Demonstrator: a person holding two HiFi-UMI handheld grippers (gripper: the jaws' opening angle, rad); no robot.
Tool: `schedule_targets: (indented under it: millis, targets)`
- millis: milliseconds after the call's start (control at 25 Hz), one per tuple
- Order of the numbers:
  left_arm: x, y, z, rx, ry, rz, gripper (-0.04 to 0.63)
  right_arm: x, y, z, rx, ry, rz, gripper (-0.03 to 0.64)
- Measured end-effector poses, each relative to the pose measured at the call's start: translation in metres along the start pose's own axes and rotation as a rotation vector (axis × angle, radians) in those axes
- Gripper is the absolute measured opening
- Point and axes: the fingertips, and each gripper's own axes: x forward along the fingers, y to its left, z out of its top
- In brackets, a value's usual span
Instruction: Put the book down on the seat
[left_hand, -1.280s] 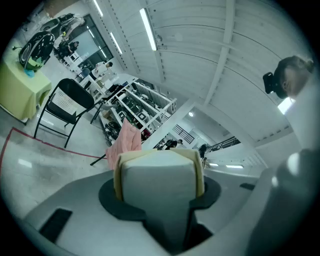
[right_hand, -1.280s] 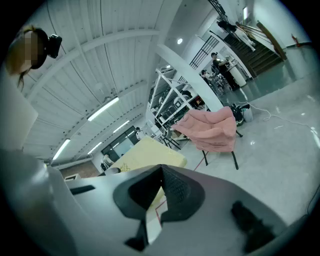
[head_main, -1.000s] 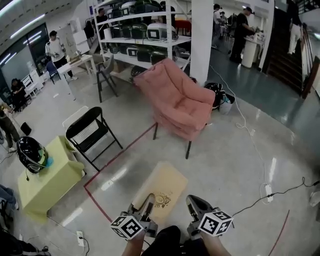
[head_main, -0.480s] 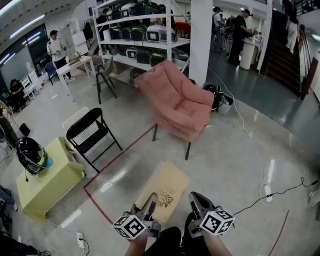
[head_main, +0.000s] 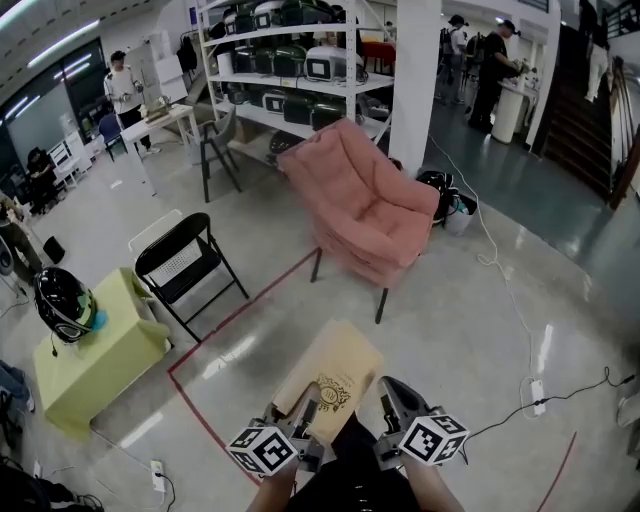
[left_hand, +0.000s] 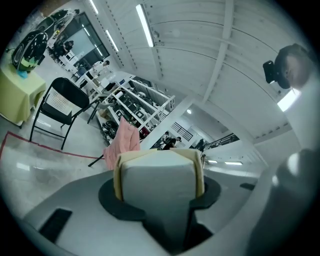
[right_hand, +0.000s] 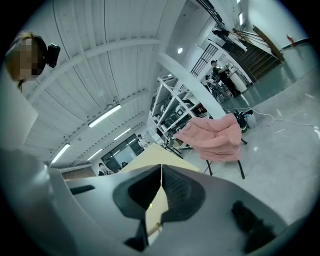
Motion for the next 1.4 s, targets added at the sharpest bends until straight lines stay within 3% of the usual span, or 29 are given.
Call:
schedule_targets:
  millis: [800, 1400]
  targets:
    - [0.174, 0.062, 0.071, -0.017, 0.011, 0.03, 0.219, 0.161, -0.08, 0.089, 0.038, 0.021, 0.006, 0.014]
    - [0.264, 0.091, 0.101, -0.033, 0.029, 0.031, 0.219, 0.241, -0.12, 0.125, 0.062, 0.044, 0.012, 0.012]
